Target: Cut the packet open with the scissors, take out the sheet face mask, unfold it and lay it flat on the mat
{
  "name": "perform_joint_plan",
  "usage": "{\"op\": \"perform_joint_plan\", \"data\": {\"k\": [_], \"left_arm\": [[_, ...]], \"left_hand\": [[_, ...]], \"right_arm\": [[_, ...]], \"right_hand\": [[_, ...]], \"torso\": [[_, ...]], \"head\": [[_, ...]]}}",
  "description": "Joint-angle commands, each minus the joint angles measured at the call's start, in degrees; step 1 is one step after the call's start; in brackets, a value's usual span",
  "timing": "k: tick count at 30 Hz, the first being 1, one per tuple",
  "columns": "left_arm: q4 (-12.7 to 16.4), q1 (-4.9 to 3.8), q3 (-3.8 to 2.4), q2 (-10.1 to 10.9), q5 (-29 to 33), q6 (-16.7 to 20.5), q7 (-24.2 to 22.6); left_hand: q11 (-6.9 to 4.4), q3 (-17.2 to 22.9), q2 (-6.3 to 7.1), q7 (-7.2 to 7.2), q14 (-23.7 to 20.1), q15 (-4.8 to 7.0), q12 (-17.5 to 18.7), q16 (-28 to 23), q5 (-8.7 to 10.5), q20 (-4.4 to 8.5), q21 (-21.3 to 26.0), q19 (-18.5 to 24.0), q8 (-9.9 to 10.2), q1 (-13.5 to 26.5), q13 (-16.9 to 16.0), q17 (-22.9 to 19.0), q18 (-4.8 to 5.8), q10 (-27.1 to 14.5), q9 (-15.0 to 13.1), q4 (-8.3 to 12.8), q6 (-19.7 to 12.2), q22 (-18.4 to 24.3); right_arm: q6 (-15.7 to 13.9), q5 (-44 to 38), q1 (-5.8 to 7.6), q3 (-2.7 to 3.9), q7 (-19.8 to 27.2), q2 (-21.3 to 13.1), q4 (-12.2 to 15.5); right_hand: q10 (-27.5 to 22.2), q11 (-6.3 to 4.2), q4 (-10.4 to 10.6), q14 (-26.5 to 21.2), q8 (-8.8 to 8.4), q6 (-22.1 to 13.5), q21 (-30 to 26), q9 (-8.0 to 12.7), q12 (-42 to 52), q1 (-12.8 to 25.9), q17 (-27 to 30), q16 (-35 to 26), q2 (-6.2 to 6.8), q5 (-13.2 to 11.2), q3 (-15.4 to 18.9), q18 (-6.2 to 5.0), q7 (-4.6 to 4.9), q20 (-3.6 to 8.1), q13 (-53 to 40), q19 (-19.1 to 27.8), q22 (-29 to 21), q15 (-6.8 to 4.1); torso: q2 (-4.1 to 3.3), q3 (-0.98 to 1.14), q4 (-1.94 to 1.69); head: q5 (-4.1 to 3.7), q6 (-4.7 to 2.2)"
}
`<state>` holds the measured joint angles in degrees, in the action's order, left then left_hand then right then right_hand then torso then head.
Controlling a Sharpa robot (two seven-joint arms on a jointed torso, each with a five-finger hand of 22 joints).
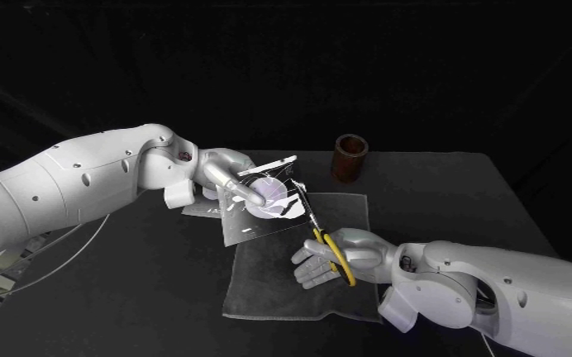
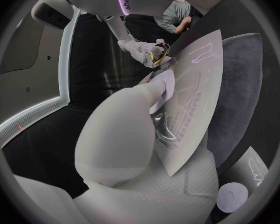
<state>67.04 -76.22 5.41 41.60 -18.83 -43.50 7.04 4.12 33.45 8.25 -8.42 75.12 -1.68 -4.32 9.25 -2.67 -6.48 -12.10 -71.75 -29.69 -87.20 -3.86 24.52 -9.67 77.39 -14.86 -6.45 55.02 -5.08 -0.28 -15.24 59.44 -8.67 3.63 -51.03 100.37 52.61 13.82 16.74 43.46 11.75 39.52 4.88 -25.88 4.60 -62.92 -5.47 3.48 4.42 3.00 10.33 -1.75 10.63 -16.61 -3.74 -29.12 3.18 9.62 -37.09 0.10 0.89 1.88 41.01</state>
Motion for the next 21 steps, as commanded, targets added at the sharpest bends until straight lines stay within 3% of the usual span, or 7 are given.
{"op": "perform_joint_plan", "data": {"k": [1,21], "left_arm": [[0.17,-0.06,-0.05,-0.18,-0.22,-1.45,-0.10],[0.34,-0.05,-0.05,-0.59,-0.37,-1.63,-0.14]], "left_hand": [[0.13,0.21,-0.74,0.11,0.02,0.45,0.05,-0.31,-0.19,0.18,-0.25,0.12,-0.21,-0.02,-0.05,0.06,-0.69,0.42,-0.16,0.50,0.46,-0.10],[0.13,0.21,-0.74,0.11,0.02,0.45,0.05,-0.31,-0.19,0.18,-0.25,0.12,-0.21,-0.02,-0.05,0.06,-0.69,0.42,-0.16,0.50,0.46,-0.10]], "right_arm": [[1.07,0.18,0.14,0.15,1.47,0.30,-0.28],[1.92,0.70,1.19,0.28,0.78,2.45,-3.28]], "right_hand": [[-0.35,0.09,0.07,-5.05,0.26,-0.48,-0.31,-0.04,-0.33,0.06,0.06,-0.24,0.09,-0.23,-0.37,-5.43,6.29,-0.05,0.06,0.55,-0.08,3.48],[-0.30,0.07,0.09,-4.57,0.51,-0.46,-0.48,-0.11,-0.22,0.21,0.01,-0.06,-0.40,-0.24,-0.48,-5.36,6.28,-0.04,0.00,1.28,-0.11,3.49]], "torso": [[0.01,-0.03,-0.01],[0.05,-0.08,-0.03]], "head": [[-0.07,0.08],[0.10,0.27]]}}
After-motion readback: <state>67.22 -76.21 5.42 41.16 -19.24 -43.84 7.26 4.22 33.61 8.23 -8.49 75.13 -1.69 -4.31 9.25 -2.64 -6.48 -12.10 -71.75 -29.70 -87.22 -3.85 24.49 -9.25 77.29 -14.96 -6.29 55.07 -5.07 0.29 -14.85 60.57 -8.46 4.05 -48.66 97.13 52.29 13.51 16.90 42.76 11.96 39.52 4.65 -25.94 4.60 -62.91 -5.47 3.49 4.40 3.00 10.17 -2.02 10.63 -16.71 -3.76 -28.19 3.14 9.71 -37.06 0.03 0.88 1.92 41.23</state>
